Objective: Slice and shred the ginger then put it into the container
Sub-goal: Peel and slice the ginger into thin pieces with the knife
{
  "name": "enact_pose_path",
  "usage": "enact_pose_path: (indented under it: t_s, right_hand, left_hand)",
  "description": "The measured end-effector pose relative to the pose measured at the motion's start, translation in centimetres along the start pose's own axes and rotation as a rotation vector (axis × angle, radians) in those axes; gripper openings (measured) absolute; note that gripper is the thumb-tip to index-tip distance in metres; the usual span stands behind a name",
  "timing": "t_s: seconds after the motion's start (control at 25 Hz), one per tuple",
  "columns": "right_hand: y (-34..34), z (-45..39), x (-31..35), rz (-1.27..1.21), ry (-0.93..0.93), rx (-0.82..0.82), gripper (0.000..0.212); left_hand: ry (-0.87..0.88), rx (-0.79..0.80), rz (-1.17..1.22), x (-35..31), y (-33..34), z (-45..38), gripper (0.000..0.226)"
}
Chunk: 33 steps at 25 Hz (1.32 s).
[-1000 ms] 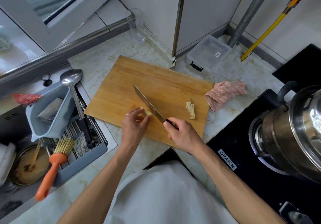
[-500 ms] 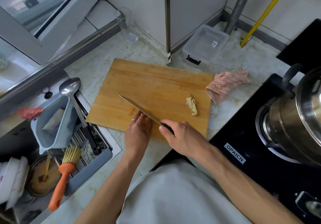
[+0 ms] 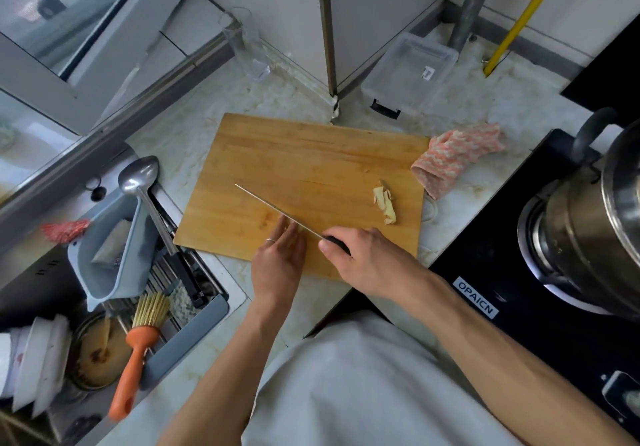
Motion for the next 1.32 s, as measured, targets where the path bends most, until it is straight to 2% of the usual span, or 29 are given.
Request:
enact_pose_path:
  t_s: [0.28, 0.4, 0.52, 0.64, 0.96, 1.32]
  right_hand:
    - [-0.6, -0.5, 0.4, 0.056, 0.033, 0.099, 0.028]
    - [-0.5, -0.5, 0.3, 0.071, 0.065, 0.124, 0.025]
    - [-0.4, -0.2, 0.8, 0.021, 0.075, 0.054, 0.024]
    - [-0.1, -0.2, 1.5, 0.043, 0.108, -0.015, 0.036]
    - [-0.2, -0.8, 2.0, 0.126, 0.127, -0.006, 0.039]
    - [0.2, -0.8, 2.3, 0.092, 0.169, -0.015, 0.044]
  left_hand:
    - [-0.001, -0.063, 0.059, 0.2, 0.0, 0.5, 0.037]
    - [0.006, -0.038, 0.053, 0.5, 0.3, 0.3, 0.039]
    - [-0.018, 0.0, 0.05, 0.4, 0.2, 0.2, 0.037]
    - [-0.026, 0.022, 0.025, -0.4, -0.5, -0.1, 0.035]
    - [-0.021, 0.046, 0.0, -0.3, -0.7, -0.2, 0.032]
    - [0.059, 0.016, -0.023, 0.3, -0.6, -0.4, 0.03]
Point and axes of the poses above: each hand's wrist, its own z-axis away from the middle knuckle, its own y-axis out of the palm, x = y × z, the point moved 3 cm from there along -z, towards the middle knuckle, and after that the axes turned 4 degrees about -x, right-handed, at the moved point
